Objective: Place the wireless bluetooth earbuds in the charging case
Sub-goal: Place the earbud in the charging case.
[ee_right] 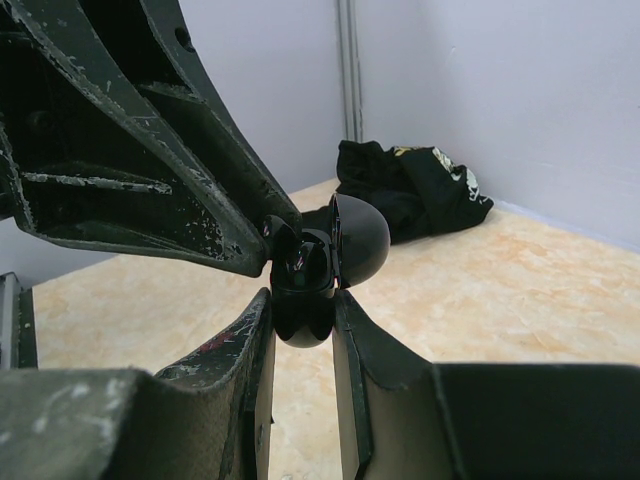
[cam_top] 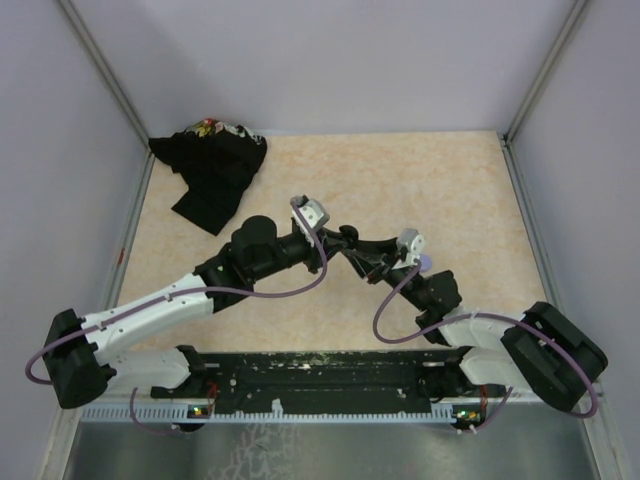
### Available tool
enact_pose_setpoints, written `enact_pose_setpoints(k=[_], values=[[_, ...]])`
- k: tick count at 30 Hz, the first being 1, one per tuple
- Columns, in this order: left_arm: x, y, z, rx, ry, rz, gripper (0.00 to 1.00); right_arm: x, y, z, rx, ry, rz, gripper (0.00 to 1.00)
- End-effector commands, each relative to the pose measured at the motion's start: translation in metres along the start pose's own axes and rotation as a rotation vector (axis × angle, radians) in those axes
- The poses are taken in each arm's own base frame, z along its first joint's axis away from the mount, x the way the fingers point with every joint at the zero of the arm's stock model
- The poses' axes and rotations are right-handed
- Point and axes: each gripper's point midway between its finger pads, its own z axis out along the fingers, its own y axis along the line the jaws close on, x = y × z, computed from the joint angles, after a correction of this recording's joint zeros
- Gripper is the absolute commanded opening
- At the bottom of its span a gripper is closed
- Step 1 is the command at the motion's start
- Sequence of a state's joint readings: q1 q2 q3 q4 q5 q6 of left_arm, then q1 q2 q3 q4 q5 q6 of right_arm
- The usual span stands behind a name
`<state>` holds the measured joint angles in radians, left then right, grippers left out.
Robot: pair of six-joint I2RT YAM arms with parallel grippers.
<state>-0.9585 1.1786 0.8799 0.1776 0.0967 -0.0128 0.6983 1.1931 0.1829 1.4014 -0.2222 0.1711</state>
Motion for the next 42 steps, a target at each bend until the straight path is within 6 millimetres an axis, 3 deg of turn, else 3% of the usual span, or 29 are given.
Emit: enact_pose_setpoints(k=[1,8,14,24,31,37,42], values=[[0.008,-0.019,-0.002,0.088,0.018,0.011,0.30,-0.036,0.004,0.004,-0.012,-0.126,-0.013,0.00],[0.006,-0.013,-0.004,0.045,0.011,-0.019,0.39,-0.034,0.005,0.004,-0.015,-0.122,-0.011,0.00],[0.011,-0.003,-0.006,-0.024,0.026,-0.061,0.41,-0.033,0.005,0.004,-0.017,-0.122,-0.007,0.00],[-0.013,0.001,-0.015,-0.074,-0.008,-0.155,0.53,-0.031,0.005,0.004,-0.014,-0.118,-0.006,0.00],[-0.022,-0.001,-0.027,-0.087,-0.028,-0.243,0.67,-0.030,0.003,0.004,-0.006,-0.117,-0.005,0.00],[-0.030,0.004,-0.025,-0.127,-0.038,-0.271,0.77,-0.029,0.003,0.004,-0.007,-0.113,-0.004,0.00],[-0.034,0.012,-0.018,-0.174,-0.029,-0.274,0.79,-0.029,0.002,0.003,-0.002,-0.113,-0.005,0.00]])
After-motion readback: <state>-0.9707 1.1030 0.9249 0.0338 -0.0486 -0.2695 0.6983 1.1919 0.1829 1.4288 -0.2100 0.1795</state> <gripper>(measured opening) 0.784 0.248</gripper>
